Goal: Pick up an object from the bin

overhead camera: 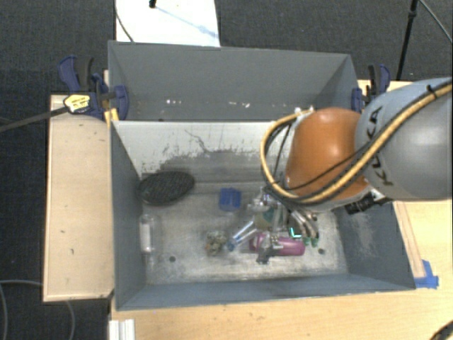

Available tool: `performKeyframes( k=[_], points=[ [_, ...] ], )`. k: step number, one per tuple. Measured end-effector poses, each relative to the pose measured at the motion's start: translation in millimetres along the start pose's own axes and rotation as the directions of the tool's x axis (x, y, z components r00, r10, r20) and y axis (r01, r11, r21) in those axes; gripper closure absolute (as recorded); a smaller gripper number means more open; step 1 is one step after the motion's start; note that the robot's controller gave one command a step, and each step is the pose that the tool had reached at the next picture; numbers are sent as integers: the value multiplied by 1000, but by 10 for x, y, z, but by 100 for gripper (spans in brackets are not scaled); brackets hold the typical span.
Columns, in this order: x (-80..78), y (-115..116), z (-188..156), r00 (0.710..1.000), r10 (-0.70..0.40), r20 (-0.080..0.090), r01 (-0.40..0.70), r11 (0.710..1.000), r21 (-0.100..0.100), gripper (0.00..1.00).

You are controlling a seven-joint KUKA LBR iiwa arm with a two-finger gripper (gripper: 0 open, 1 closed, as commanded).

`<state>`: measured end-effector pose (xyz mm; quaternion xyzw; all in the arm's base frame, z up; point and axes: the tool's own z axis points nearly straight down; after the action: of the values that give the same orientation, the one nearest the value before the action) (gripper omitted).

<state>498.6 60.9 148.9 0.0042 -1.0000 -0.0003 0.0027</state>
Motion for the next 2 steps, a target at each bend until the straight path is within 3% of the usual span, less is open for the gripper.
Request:
performKeyframes(
  k=[1, 2],
  points=[
    [-358, 43, 781, 987, -162, 11, 162, 987, 0, 0],
    [-382, 43, 743, 987, -157, 19, 157, 988, 0, 100]
  ],
)
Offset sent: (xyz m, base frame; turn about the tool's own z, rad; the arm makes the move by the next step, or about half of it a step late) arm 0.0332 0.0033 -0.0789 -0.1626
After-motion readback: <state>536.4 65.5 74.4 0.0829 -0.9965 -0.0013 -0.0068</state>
